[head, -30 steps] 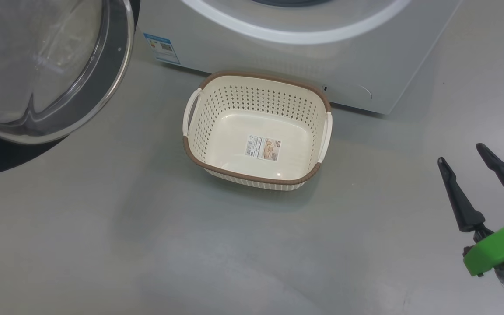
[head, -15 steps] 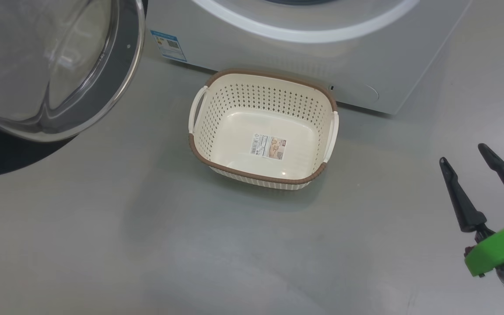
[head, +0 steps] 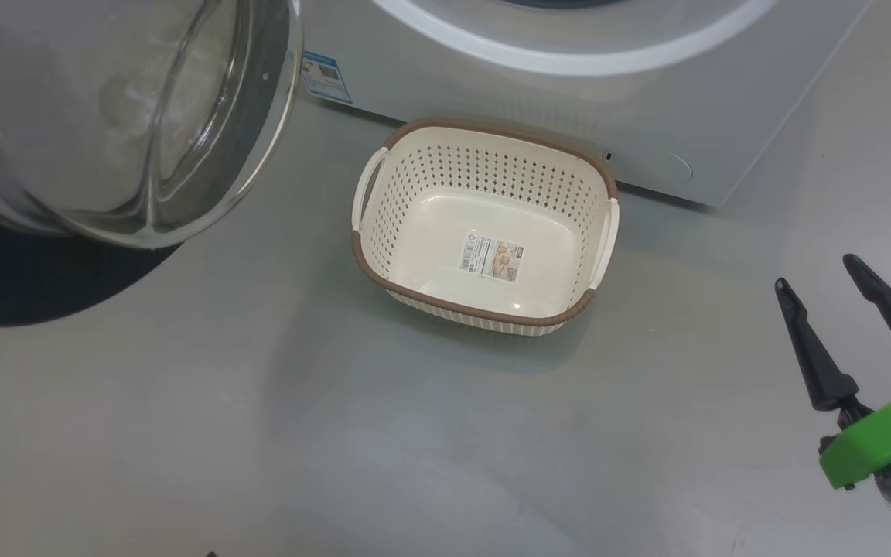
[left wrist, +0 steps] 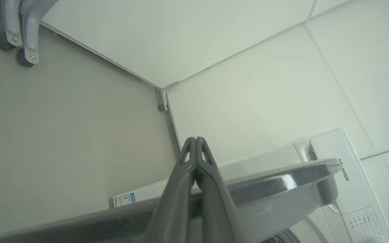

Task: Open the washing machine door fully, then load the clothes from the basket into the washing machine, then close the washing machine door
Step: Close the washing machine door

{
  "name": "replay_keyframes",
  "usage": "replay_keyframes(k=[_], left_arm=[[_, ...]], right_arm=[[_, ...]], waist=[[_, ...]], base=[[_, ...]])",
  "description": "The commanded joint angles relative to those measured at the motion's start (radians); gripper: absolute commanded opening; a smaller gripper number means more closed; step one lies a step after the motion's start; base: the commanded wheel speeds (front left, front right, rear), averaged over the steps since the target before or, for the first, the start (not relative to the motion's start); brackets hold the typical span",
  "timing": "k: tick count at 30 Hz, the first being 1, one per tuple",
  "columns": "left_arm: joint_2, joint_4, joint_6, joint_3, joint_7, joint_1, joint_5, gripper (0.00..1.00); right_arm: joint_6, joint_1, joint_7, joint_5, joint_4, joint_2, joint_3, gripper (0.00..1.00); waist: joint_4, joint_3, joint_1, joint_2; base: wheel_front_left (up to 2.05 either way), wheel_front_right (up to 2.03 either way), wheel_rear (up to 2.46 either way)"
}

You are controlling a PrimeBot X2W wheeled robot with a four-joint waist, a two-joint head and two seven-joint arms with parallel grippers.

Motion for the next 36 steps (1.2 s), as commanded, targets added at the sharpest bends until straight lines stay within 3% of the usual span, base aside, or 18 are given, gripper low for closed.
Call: replay_keyframes(k=[1, 9, 24, 36], left_arm=[[0.010, -0.074, -0.014, -0.001, 0.051, -0.016, -0.013, 0.00], [-0.030, -0.155, -0.014, 0.031, 0.123, 0.028, -0.041, 0.00], [-0.199, -0.411, -0.014, 0.087, 0.369, 0.131, -0.073, 0.00], [-0.352, -0.507, -0.014, 0.039, 0.492, 0.183, -0.006, 0.00]], right_arm=[[0.004, -0.022, -0.002, 0.003, -0.031, -0.013, 0.016, 1.00], [0.004, -0.023, -0.003, 0.002, -0.028, -0.005, 0.017, 1.00], [0.004, -0.023, -0.028, 0.001, 0.006, 0.031, 0.029, 1.00], [0.004, -0.023, -0.080, 0.004, 0.061, 0.076, 0.041, 1.00]], waist=[[0.005, 0.001, 0.0000, -0.0001], [0.021, 0.000, 0.0000, -0.0001], [0.039, -0.031, 0.0000, -0.0001], [-0.009, -0.063, 0.0000, -0.0001]], base=[[0.00, 0.00, 0.00], [0.00, 0.00, 0.00], [0.00, 0.00, 0.00], [0.00, 0.00, 0.00]])
